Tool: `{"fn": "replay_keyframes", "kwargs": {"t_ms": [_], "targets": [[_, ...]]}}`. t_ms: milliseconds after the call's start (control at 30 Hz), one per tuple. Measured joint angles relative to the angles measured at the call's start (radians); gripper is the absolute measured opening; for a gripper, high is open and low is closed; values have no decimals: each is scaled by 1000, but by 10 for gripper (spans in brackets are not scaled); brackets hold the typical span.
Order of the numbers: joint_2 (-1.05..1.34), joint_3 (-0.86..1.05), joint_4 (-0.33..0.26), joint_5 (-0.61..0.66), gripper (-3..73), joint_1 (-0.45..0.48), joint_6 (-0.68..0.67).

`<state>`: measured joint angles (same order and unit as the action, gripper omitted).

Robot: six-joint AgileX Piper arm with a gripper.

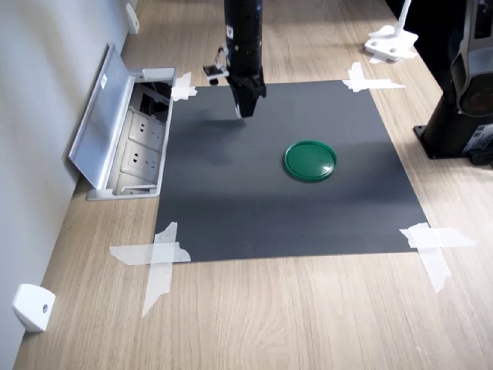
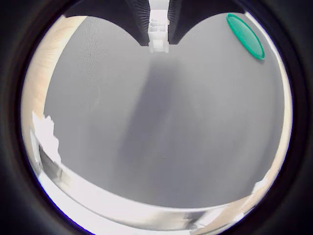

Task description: Grasp a white terminal and put it on the green lid.

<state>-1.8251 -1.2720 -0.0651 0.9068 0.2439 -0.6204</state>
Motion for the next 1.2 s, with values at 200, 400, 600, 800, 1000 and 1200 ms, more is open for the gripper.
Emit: {"fn": "replay_keyframes", "kwargs": {"t_ms": [200, 400, 600, 800, 1000, 1200], "targets": [[122, 142, -7, -2, 94, -81, -12], [241, 326, -9, -34, 94, -120, -12], [330, 464, -29, -80, 94, -122, -27], [375, 526, -50, -107, 94, -176, -69], [375, 531, -59, -154, 94, -231, -41], [351, 531, -56, -184, 94, -233, -39]]}}
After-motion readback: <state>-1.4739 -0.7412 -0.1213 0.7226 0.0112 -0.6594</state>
